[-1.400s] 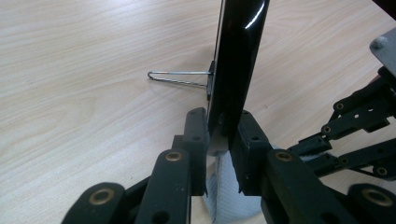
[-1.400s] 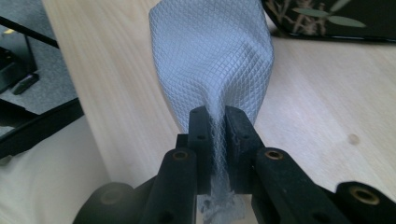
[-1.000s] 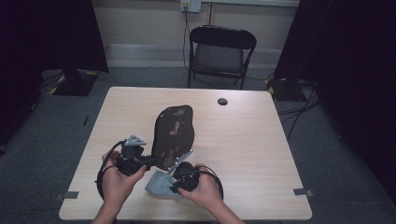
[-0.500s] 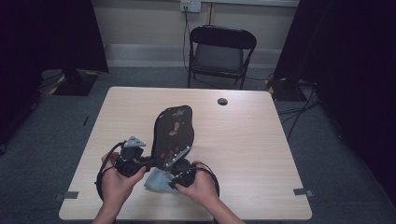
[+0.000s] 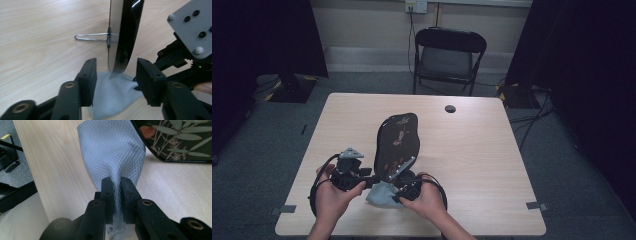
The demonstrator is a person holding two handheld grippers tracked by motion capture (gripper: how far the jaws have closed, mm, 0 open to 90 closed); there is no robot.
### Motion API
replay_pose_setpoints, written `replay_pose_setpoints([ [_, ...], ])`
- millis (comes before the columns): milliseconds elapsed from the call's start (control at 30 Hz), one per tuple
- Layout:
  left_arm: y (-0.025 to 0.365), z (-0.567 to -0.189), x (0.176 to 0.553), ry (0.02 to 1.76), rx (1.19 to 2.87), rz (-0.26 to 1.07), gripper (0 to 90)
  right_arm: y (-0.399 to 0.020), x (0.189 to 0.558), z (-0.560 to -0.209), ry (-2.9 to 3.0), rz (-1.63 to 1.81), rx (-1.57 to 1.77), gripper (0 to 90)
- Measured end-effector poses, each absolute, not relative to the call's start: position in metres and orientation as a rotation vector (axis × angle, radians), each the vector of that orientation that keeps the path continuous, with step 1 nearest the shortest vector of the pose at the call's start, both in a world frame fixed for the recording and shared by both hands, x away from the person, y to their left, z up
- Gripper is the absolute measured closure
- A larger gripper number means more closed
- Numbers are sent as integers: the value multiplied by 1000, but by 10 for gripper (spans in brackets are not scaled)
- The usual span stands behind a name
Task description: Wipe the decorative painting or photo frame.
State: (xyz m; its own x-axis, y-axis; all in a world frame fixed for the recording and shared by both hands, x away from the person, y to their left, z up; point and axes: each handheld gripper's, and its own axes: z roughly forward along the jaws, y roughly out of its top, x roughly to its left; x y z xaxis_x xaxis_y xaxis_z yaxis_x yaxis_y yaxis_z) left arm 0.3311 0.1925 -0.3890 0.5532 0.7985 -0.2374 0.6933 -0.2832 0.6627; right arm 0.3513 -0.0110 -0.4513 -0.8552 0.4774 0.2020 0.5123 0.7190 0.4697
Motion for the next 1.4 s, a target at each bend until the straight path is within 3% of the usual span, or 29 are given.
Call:
replay_pose_setpoints([
  [100, 197, -388, 330, 1205, 2029, 146, 428, -11, 351, -449, -2850, -817, -815, 823],
  [533, 220, -382, 326, 1225, 1962, 206, 323, -15, 350, -428, -2866, -843, -776, 823],
  [1400, 245, -385, 329, 1310, 1917, 250, 284, -4, 341, -388, -2912, -863, -664, 824],
])
